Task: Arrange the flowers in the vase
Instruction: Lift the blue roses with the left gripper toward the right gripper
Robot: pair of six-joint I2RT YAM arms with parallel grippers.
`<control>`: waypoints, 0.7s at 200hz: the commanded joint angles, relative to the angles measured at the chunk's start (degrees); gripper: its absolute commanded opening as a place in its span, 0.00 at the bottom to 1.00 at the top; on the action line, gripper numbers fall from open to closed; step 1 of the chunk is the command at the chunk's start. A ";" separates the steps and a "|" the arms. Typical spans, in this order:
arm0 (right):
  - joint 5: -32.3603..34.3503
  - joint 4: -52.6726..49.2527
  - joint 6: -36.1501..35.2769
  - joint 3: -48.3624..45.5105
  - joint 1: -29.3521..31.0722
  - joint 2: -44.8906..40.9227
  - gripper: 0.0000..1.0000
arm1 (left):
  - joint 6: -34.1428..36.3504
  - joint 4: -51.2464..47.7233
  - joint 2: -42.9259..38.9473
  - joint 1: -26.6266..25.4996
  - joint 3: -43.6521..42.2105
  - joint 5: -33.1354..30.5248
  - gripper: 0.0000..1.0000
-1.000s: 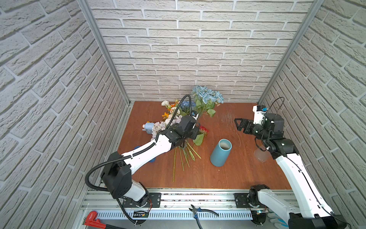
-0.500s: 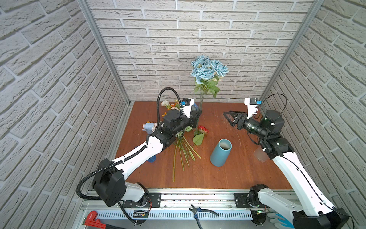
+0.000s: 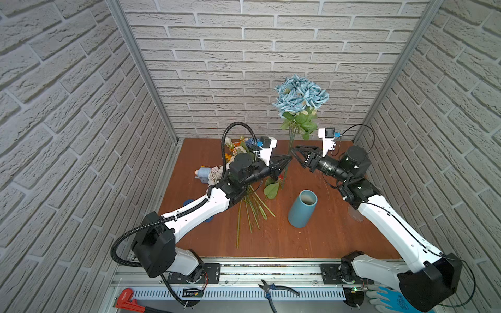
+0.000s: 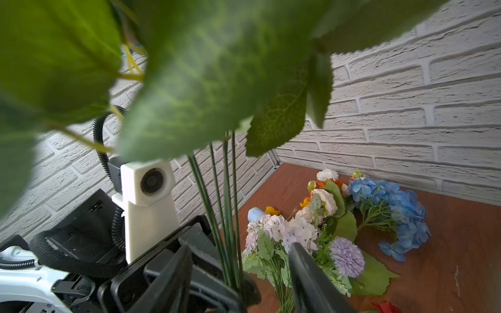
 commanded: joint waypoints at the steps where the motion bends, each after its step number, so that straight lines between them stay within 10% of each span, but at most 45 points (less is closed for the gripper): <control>1: 0.20 3.83 -1.40 0.90 0.86 0.41 0.56 | 0.46 4.96 -1.31 -0.04 -1.00 0.72 0.00; 140: -0.29 2.92 -1.07 1.23 2.19 2.12 0.18 | 2.16 2.91 -1.75 -0.41 -0.93 1.54 0.00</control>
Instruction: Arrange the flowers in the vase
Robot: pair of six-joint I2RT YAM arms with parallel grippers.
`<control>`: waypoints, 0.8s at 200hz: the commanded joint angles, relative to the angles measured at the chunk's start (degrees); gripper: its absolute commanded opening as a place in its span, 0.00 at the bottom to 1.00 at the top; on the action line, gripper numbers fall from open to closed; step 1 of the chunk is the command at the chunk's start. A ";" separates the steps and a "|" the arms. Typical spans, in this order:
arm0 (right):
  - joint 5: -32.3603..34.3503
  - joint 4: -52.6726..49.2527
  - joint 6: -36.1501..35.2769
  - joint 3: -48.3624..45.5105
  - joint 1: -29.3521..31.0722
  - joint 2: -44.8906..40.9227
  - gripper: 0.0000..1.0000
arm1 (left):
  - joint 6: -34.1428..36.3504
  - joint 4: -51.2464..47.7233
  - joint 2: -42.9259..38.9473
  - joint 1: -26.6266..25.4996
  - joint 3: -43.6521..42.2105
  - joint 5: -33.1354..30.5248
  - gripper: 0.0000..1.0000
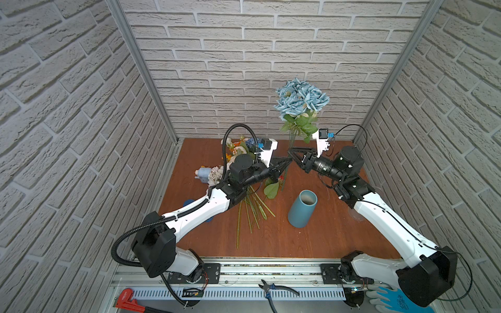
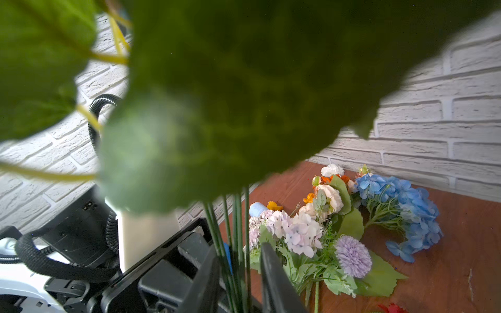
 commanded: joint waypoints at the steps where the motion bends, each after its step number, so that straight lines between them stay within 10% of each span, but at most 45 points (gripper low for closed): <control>1: -0.42 2.21 -0.05 1.21 0.49 0.47 0.17 | 1.63 3.45 -1.79 -0.32 -0.08 0.71 0.00; 42: -0.60 2.00 -0.02 1.19 0.57 0.38 0.06 | 1.88 3.27 -2.02 -0.32 -0.35 0.30 0.00; 74: 2.04 -0.06 -2.32 1.09 0.58 -0.97 0.06 | 1.84 3.27 -2.86 -0.29 -1.51 -1.31 0.98; 160: 21.38 -17.86 -19.01 6.29 0.22 -11.79 0.06 | -5.84 -3.59 -9.93 6.07 -14.35 -17.09 0.98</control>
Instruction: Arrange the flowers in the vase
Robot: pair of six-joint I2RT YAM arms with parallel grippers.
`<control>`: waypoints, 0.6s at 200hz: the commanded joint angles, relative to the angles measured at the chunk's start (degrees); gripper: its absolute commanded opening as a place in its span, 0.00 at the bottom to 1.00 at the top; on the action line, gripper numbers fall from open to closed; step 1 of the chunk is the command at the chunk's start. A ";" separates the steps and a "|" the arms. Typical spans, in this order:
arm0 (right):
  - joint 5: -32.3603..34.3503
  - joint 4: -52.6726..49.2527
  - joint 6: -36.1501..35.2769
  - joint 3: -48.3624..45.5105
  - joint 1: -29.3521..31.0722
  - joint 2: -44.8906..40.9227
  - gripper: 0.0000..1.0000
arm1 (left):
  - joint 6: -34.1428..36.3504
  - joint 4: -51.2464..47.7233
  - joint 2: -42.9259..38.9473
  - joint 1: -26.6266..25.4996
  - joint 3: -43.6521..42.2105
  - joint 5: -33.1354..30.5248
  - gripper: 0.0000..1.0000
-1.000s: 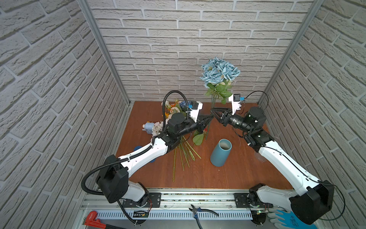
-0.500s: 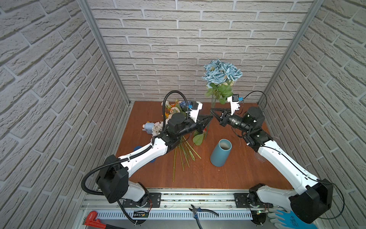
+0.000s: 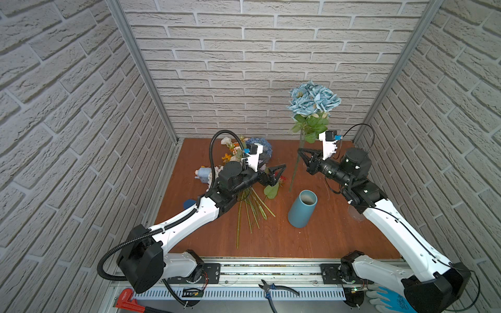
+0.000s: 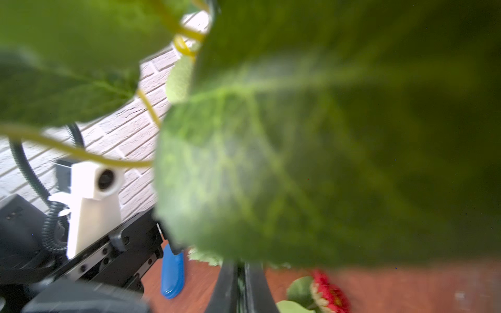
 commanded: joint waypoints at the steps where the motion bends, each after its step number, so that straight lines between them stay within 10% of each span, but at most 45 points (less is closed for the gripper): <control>1: 6.03 -1.87 -6.81 3.29 0.01 -4.60 0.06 | -4.19 -1.89 -0.79 1.86 -3.71 -8.37 0.98; 120: 8.96 -2.57 -12.63 -4.47 -0.08 -13.43 0.06 | -8.86 0.04 7.21 2.06 -3.62 -9.13 0.98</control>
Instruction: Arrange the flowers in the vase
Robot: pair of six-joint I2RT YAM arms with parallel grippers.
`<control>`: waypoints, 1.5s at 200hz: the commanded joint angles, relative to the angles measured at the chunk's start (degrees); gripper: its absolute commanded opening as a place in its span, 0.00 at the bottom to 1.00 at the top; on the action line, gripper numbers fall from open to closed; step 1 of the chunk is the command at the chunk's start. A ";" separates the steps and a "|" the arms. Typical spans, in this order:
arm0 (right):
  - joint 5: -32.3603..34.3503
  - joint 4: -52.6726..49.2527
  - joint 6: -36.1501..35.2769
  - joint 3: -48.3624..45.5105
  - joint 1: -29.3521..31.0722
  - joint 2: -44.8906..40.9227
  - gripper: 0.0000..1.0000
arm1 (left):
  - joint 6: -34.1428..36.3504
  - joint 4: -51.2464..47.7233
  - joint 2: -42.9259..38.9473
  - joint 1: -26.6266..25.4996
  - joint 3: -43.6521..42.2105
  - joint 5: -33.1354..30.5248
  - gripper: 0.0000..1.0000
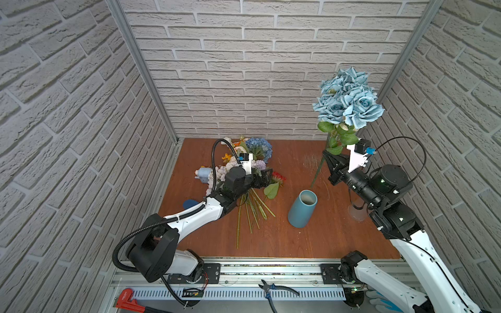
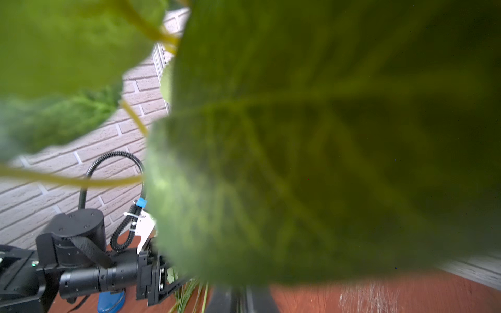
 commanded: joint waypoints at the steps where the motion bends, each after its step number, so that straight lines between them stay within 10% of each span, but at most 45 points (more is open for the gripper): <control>1: -0.21 4.87 -0.36 -2.69 -0.06 0.83 0.06 | -0.84 2.63 0.28 0.07 1.63 0.55 0.98; 170: -0.82 3.23 9.38 -22.78 -0.02 -6.38 0.08 | -3.45 3.25 -0.61 0.16 -1.02 -2.06 0.98; 300: -2.75 -6.33 10.80 -24.95 0.09 -11.47 0.49 | -3.05 2.16 -4.08 0.16 -3.04 -4.08 0.98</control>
